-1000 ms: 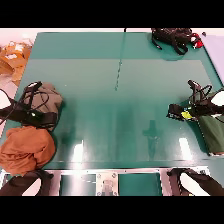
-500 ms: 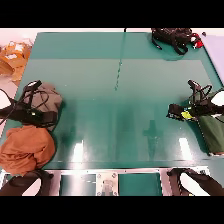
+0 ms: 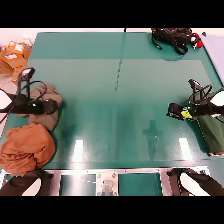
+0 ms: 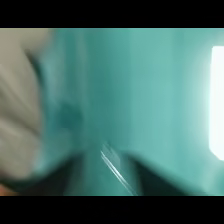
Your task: Fold the shirts.
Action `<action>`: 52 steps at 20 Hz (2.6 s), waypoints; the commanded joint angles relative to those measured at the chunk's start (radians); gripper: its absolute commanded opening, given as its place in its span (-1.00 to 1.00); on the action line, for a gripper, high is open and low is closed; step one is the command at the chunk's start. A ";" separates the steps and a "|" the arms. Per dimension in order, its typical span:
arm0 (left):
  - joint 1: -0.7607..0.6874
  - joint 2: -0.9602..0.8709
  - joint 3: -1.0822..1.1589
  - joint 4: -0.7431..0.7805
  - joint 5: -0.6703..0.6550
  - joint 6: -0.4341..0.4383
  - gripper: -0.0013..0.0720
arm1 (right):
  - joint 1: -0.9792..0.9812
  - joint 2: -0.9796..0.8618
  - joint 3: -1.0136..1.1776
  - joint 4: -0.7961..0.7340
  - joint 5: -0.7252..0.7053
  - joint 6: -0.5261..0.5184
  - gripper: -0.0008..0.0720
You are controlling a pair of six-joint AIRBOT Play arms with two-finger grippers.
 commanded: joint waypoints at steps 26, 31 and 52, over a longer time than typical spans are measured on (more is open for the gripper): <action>-0.234 -0.374 0.632 -0.068 -0.005 0.164 -0.91 | -0.003 0.001 0.017 0.029 -0.118 0.000 -0.93; -0.516 -0.425 0.640 -0.146 0.061 0.085 -0.91 | -0.003 0.001 0.033 0.029 -0.074 0.000 -0.93; -0.169 -0.574 0.510 -0.238 0.001 0.097 1.00 | 0.360 -0.054 -0.409 0.505 -0.353 -0.045 0.34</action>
